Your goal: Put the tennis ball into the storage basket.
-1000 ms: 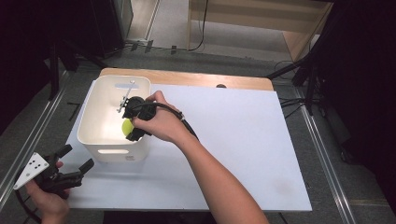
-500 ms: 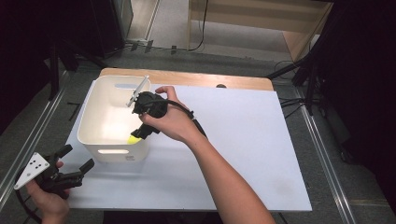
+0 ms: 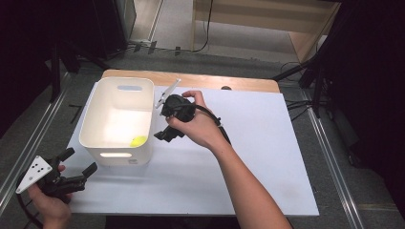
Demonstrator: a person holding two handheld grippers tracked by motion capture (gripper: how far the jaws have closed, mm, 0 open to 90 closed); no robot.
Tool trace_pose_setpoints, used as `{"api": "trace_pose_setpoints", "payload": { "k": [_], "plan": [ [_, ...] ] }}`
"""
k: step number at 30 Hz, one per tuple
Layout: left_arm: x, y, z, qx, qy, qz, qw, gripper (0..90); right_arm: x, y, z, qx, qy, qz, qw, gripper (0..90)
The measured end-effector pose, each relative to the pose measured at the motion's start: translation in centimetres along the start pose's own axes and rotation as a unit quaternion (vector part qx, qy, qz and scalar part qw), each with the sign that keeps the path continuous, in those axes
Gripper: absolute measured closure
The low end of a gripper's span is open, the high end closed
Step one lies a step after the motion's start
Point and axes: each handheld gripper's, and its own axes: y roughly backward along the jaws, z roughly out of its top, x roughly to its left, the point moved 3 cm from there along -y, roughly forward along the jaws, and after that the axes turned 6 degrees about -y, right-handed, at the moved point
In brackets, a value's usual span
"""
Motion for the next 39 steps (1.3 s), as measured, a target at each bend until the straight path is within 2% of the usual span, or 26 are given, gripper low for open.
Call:
{"api": "trace_pose_setpoints", "payload": {
  "k": [3,9,13,16,18,24,26,28,29,39],
  "plan": [
    [0.0,0.0,0.0,0.001,0.0,0.0,1.0,0.0,-0.4,0.4,-1.0,-0.001,-0.013,-0.004,0.9999,7.7],
    [-0.1,-0.1,0.0,0.004,-0.004,0.001,1.0,0.0,-1.5,1.5,-3.1,-0.005,-0.025,-0.012,0.9996,7.7],
    [-0.1,-0.1,0.0,0.004,-0.004,0.002,1.0,0.0,-1.8,1.8,-3.9,-0.006,-0.031,-0.016,0.9994,7.7],
    [-0.1,-0.1,0.0,0.006,-0.007,0.001,1.0,0.0,-2.5,2.2,-5.3,-0.008,-0.039,-0.02,0.999,7.7],
    [-0.1,-0.1,0.0,0.006,-0.007,0.001,1.0,0.0,-2.5,2.2,-5.5,-0.008,-0.041,-0.022,0.9989,7.7],
    [-0.1,-0.1,0.0,0.006,-0.007,0.002,1.0,0.0,-3.3,2.4,-8.1,-0.008,-0.061,-0.021,0.9979,7.7],
    [-0.1,-0.1,0.0,0.006,-0.006,0.002,1.0,0.0,-3.5,2.6,-8.9,-0.006,-0.068,-0.028,0.9973,7.7],
    [-0.1,-0.1,0.0,0.007,-0.006,0.002,1.0,0.0,-3.6,2.7,-9.2,-0.007,-0.07,-0.027,0.9971,7.7],
    [-0.2,-0.1,0.0,0.007,-0.006,0.001,1.0,0.0,-3.8,2.9,-10.1,-0.009,-0.075,-0.03,0.9967,7.7],
    [-0.2,-0.1,-0.1,0.008,-0.007,0.003,0.9999,0.0,-4.1,3.8,-13.2,-0.014,-0.095,-0.042,0.9945,7.7]
  ]
}}
